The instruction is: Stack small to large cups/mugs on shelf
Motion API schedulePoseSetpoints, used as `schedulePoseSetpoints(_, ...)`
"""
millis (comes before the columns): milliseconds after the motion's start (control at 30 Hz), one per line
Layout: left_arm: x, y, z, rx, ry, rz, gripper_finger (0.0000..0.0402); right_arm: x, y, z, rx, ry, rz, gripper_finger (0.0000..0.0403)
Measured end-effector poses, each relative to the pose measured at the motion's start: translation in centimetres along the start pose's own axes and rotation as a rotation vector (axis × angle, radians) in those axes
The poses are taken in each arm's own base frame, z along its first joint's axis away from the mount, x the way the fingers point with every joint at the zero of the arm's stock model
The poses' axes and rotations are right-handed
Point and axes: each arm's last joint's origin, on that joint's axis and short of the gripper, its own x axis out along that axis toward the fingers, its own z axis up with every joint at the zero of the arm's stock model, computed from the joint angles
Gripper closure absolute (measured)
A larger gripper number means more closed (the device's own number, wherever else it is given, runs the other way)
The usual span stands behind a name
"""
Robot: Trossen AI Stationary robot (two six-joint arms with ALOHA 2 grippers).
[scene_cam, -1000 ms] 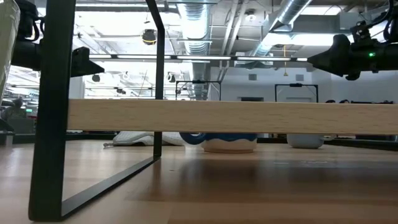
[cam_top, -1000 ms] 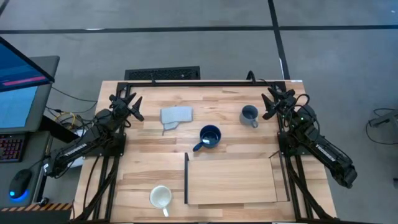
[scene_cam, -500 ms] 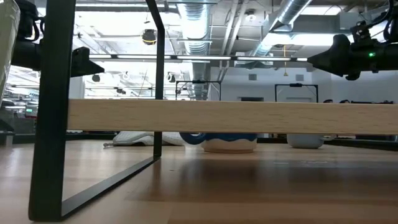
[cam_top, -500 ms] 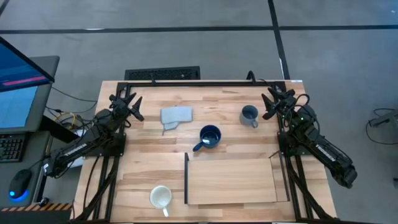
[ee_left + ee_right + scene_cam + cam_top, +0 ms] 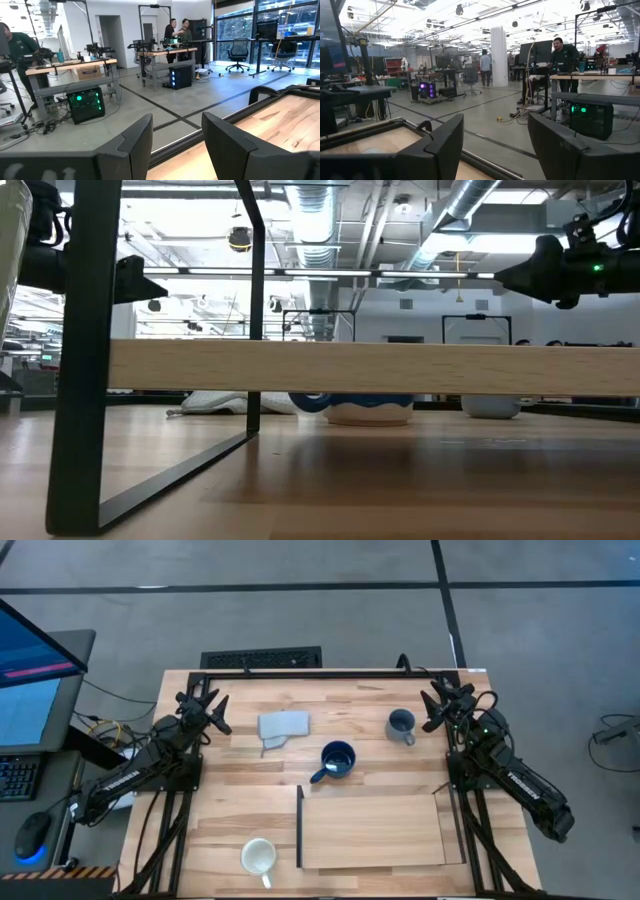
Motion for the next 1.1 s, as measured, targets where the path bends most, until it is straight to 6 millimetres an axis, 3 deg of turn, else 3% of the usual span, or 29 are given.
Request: schedulePoseSetpoints(1100, 0.00, 0.00, -0.01, 0.000, 0.000, 0.000, 0.0239, 0.00, -0.08, 0.00, 0.000, 0.000, -0.025, 0.0159)
